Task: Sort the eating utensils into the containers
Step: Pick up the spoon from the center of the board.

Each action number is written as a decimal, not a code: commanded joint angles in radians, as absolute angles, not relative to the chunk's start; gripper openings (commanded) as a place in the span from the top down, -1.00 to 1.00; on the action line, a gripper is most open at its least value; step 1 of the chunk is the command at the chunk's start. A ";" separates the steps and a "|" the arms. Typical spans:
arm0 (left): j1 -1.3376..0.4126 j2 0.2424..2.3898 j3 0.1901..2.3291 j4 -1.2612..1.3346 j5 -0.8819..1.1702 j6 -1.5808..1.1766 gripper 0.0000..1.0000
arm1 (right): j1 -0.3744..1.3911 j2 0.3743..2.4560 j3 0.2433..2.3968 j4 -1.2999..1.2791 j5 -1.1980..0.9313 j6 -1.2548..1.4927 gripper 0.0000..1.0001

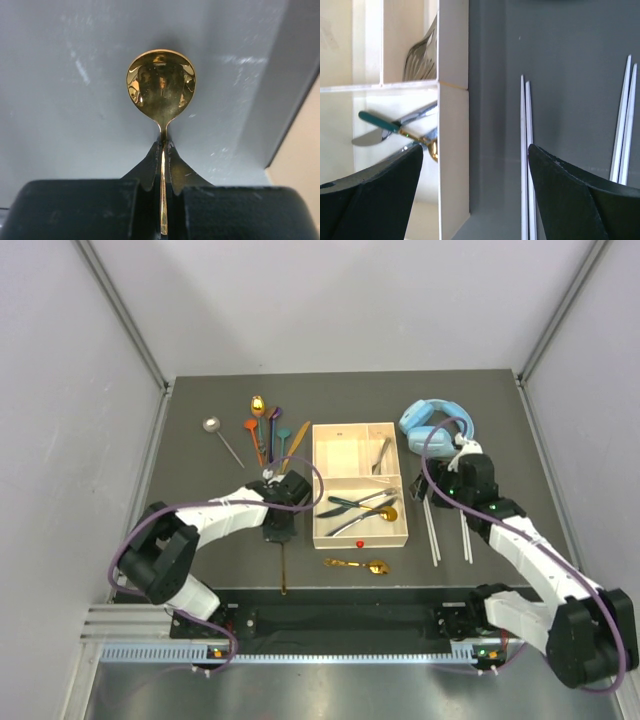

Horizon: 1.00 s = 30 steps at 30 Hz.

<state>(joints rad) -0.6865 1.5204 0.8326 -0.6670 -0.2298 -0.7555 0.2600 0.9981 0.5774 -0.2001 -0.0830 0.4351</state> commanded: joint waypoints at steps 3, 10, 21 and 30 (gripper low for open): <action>-0.689 1.566 0.858 -0.597 -0.196 -0.775 1.00 | 0.249 1.184 0.764 -0.127 -0.026 0.402 -0.67; -0.690 1.548 0.897 -0.657 -0.284 -0.798 1.00 | 0.232 1.368 0.897 -0.112 -0.057 0.462 -0.63; -0.689 1.562 0.957 -0.684 -0.291 -0.784 1.00 | 0.209 1.394 1.048 -0.261 -0.032 0.515 -0.63; -0.686 1.611 1.048 -0.744 -0.295 -0.736 1.00 | 0.176 1.393 1.071 -0.370 -0.015 0.595 -0.60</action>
<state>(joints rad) -0.6880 1.5806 1.0023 -0.7033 -0.2798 -0.7624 0.1928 1.3972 1.0180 -0.3004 -0.0284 0.5411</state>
